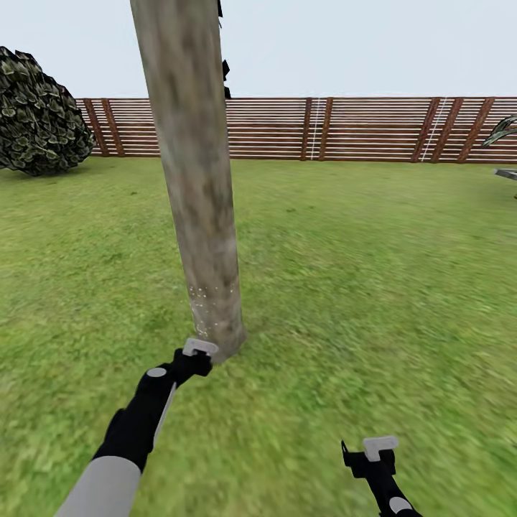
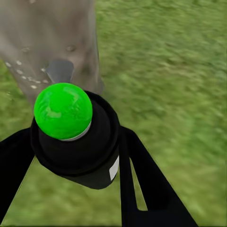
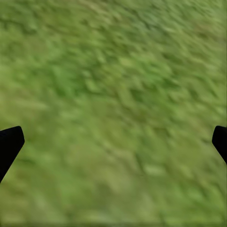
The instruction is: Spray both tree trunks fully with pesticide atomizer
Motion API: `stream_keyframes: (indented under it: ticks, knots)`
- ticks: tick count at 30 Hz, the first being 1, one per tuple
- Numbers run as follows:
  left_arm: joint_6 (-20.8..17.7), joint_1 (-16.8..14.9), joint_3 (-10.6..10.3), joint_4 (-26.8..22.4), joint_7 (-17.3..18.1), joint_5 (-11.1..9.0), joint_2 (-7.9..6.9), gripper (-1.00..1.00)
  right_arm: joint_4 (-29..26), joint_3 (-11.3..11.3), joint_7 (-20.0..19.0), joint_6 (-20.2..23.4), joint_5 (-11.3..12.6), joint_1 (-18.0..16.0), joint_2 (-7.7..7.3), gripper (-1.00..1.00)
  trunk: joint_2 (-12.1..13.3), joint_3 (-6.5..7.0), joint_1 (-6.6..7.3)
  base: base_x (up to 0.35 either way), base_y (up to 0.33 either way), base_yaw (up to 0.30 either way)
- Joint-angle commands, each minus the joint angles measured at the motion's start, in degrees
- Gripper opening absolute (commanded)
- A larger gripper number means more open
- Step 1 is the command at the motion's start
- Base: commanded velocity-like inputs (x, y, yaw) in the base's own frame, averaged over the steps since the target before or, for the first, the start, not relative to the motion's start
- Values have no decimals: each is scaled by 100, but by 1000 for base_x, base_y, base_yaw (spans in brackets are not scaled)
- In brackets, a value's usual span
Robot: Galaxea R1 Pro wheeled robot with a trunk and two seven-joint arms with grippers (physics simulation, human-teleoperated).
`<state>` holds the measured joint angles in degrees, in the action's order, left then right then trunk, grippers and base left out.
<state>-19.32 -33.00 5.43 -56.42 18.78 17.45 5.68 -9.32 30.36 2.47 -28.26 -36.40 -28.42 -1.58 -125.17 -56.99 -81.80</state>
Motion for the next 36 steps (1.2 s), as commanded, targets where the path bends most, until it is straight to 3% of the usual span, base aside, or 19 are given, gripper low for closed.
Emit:
stream_keyframes:
  ticks: [1,15,29,32,34,36]
  knots:
    - [-30,-4,19,-10,51,55,-13,-100,9,32,26,-22,-60,-5,0,100,-2,-5,1,0,0,0]
    - [-19,-5,94,-10,-14,57,-14,-100,9,32,26,-22,-69,-5,0,100,-2,-5,1,69,-178,0]
    - [-41,-52,64,-153,-31,57,20,-100,9,32,26,-22,-69,-5,0,100,-2,-5,1,-115,-271,0]
    - [-250,-53,64,-400,-31,64,21,-100,9,32,26,-22,-69,-5,0,100,-2,-5,1,-44,-270,26]
    - [-595,-52,38,-488,-32,57,16,-100,9,32,26,-22,-69,-5,0,100,-2,-5,1,30,-272,164]
    - [-611,-46,31,-491,-32,57,21,-100,9,32,26,-22,-69,-5,1,100,-2,-5,1,137,-257,264]
